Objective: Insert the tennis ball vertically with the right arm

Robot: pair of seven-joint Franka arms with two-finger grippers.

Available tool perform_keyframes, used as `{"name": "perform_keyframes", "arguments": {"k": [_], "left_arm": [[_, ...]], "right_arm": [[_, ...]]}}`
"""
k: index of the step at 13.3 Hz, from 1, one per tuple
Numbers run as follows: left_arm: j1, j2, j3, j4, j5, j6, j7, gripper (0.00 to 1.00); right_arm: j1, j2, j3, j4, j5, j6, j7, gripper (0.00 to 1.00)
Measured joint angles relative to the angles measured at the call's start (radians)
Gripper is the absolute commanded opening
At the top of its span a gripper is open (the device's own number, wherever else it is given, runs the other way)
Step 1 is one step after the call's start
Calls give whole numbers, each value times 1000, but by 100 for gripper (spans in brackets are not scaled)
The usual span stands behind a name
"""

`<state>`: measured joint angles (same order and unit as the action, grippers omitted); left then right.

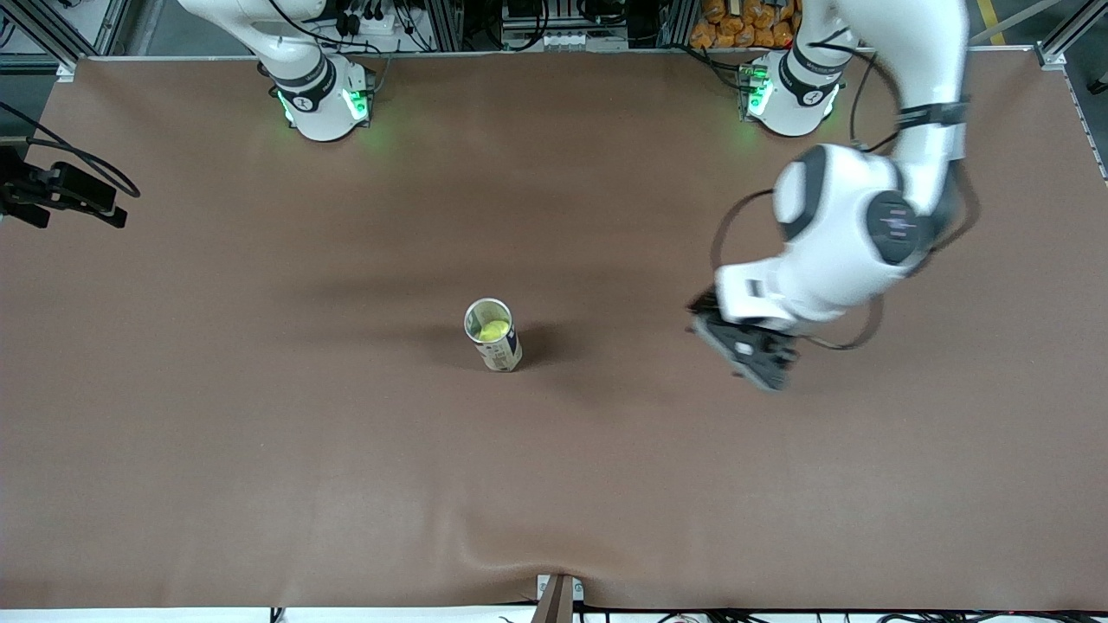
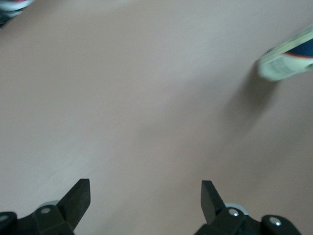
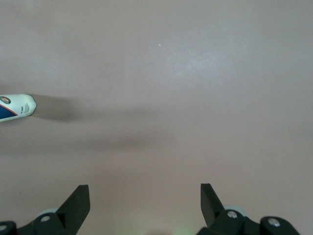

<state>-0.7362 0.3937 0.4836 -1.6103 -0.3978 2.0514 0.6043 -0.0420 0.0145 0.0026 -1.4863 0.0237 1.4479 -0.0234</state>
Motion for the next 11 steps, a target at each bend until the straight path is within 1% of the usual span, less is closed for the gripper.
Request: {"name": "perform_keyframes", "arguments": {"k": [1, 3, 5, 7, 8, 11], "left_arm": [[51, -2, 9, 37, 36, -53, 0, 100], [165, -3, 13, 90, 58, -140, 3, 100], [254, -3, 14, 106, 58, -180, 5, 100], [317, -14, 15, 117, 58, -197, -28, 100], [332, -26, 15, 124, 58, -223, -89, 100], [329, -56, 9, 165, 58, -344, -403, 100]], "right_arm": [[4, 0, 2, 0, 0, 0, 0, 100], [6, 1, 3, 0, 0, 0, 0, 100], [4, 3, 0, 0, 0, 0, -16, 100], [2, 15, -4, 0, 0, 0, -40, 100], [2, 22, -4, 0, 0, 0, -43, 100], [2, 28, -13, 0, 0, 0, -46, 100]]}}
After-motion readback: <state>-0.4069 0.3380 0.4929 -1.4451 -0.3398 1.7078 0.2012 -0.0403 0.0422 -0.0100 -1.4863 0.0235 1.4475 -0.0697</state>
